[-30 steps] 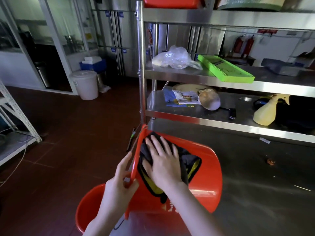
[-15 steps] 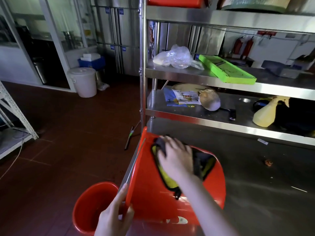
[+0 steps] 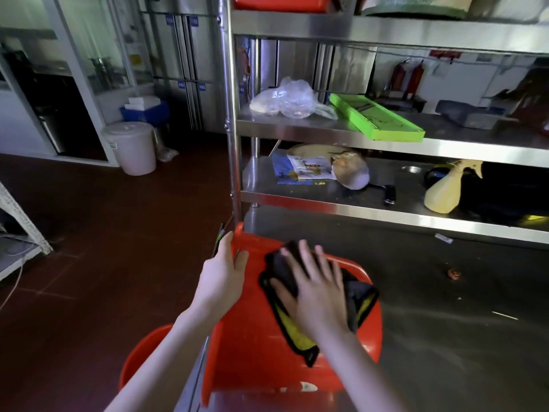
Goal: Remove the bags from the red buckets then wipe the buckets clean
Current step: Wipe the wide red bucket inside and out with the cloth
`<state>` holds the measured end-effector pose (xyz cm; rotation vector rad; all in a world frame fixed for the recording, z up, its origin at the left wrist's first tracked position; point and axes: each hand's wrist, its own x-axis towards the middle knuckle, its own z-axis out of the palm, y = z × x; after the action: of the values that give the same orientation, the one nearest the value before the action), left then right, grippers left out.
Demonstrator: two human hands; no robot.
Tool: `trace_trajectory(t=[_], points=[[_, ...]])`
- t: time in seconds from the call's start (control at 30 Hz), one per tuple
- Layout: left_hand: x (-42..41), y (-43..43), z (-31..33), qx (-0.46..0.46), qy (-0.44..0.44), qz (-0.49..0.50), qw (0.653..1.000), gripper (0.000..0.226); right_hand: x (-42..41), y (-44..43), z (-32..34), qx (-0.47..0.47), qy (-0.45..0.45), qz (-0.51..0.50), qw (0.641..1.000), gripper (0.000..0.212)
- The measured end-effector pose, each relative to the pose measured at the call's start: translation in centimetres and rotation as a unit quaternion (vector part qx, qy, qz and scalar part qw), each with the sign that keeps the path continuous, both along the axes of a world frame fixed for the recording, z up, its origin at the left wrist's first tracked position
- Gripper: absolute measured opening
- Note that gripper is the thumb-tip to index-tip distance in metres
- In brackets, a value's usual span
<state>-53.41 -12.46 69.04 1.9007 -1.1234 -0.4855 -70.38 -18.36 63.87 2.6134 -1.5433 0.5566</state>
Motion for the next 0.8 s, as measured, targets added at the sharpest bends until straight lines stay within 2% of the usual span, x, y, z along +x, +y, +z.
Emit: trace_trajectory(t=[0.1,0.17,0.23,0.3,0.43,0.53,0.6,0.67,0.73,0.8], points=[[-0.4,2.1,-1.6,-0.063,0.007,-0.029,0.998,0.049,-4.9,-3.6,-0.3,0.083,-0.006,-0.137,0.987,0.068],[-1.1,3.6,-3.1,-0.106,-0.007,-0.047,0.993,0.051,-6.3,-5.6,0.0,0.15,-0.031,-0.163,0.975,0.067],[-1.6,5.2,-4.7,-0.128,0.0,-0.057,0.99,0.054,-4.9,-5.8,0.4,0.134,-0.041,-0.166,0.976,0.062],[-1.8,6.3,-6.1,-0.129,0.011,-0.054,0.99,0.058,-1.0,-4.5,1.2,0.066,-0.029,-0.117,0.99,0.064],[-1.5,7.2,-8.1,-0.124,-0.024,-0.049,0.991,0.069,6.9,0.2,1.2,-0.01,-0.054,0.068,0.996,0.06],[-0.8,8.5,-9.5,-0.128,-0.028,-0.029,0.991,0.076,6.3,0.6,-0.4,-0.038,-0.044,0.131,0.99,0.058],[-0.4,9.2,-10.6,-0.127,-0.027,-0.009,0.991,0.088,4.0,-0.6,-1.2,-0.036,-0.044,0.08,0.995,0.06],[-0.6,9.7,-11.4,-0.111,-0.026,-0.001,0.993,0.098,1.2,-2.8,-1.5,-0.014,-0.062,-0.044,0.997,0.06],[-0.9,10.3,-12.0,-0.1,-0.032,-0.001,0.994,0.104,-1.6,-5.4,-1.3,0.071,-0.094,-0.15,0.982,0.058],[-0.6,10.7,-12.4,-0.095,-0.033,-0.006,0.995,0.106,-3.1,-7.3,-0.9,0.148,-0.125,-0.186,0.963,0.054]])
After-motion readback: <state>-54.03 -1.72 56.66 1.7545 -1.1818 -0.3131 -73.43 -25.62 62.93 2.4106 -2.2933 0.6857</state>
